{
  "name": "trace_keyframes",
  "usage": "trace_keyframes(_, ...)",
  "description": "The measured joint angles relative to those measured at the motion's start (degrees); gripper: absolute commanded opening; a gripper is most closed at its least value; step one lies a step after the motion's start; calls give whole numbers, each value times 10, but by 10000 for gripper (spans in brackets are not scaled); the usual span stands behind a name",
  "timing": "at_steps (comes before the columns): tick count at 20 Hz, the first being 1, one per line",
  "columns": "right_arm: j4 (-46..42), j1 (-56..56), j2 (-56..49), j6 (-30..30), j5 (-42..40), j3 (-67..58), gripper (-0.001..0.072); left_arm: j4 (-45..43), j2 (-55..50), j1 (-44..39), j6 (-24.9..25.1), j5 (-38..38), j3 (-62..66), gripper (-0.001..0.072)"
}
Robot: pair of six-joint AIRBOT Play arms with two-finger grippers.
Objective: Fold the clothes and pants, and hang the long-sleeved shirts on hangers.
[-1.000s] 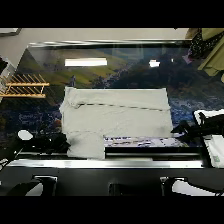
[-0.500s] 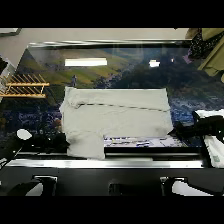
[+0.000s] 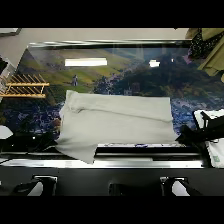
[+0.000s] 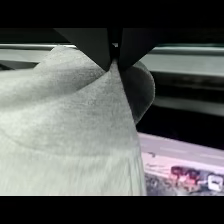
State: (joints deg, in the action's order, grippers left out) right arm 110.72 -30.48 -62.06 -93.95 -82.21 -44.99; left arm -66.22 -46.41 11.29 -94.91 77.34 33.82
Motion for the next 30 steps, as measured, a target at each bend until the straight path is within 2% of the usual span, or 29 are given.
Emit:
trace_keyframes(4, 8, 8, 64, -5, 6, 0, 30, -17, 23, 3, -13, 0, 28, 14)
trace_keyframes(8, 7, 75, 60, -29, 100, -5, 30, -22, -52, 2, -3, -33, 103, 14)
trace_keyframes(11, -28, 138, 19, -9, 175, -32, 30, -23, -152, -9, 16, -45, 191, 14)
trace_keyframes(15, -55, 188, -64, 10, 230, -102, 30, -24, -300, -38, 35, -51, 330, 14)
trace_keyframes(21, -71, 208, -167, 27, 251, -213, 30, -19, -476, -68, 35, -31, 545, 15)
trace_keyframes(27, -77, 210, -227, 36, 257, -258, 33, 12, -577, -74, 17, -22, 659, 15)
trace_keyframes(28, -77, 210, -234, 39, 261, -260, 66, 17, -590, -74, 14, -20, 666, 20)
trace_keyframes(29, -77, 210, -242, 41, 266, -261, 170, 19, -600, -75, 13, -19, 671, 52)
trace_keyframes(30, -79, 210, -250, 47, 272, -262, 252, 23, -608, -75, 13, -19, 675, 151)
